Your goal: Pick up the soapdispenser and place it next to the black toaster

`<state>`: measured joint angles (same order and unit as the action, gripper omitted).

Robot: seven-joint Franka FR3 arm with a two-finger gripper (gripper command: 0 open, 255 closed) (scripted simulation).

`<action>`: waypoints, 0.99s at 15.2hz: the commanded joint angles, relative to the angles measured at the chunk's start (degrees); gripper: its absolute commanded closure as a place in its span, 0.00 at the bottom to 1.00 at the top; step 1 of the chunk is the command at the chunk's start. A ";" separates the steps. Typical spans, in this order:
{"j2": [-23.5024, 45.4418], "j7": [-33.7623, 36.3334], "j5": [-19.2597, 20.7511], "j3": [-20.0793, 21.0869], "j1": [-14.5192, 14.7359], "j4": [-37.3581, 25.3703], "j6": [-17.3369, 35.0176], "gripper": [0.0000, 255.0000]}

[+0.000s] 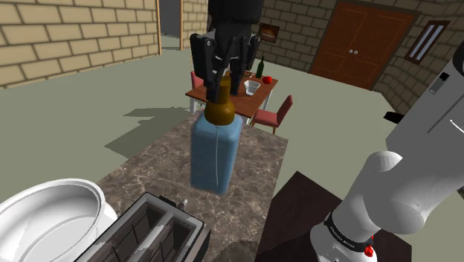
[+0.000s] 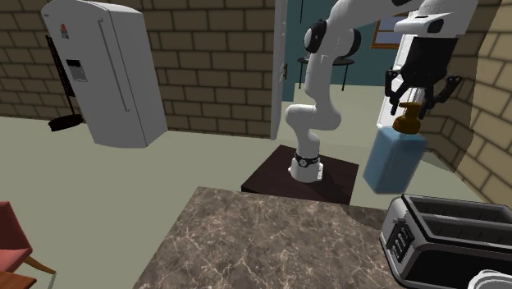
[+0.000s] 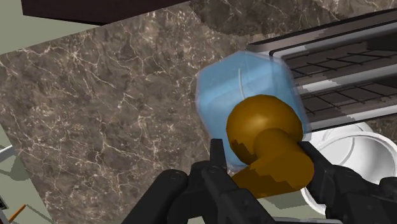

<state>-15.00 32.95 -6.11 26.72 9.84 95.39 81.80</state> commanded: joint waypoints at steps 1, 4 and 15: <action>-0.55 -0.19 -0.20 -0.05 0.06 2.20 1.75 1.00; -1.49 -0.51 -0.57 -0.14 0.18 5.46 4.12 1.00; -3.77 -1.29 -1.58 -0.04 0.65 16.08 12.62 1.00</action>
<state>-18.68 31.65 -7.63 26.61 10.44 110.64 93.59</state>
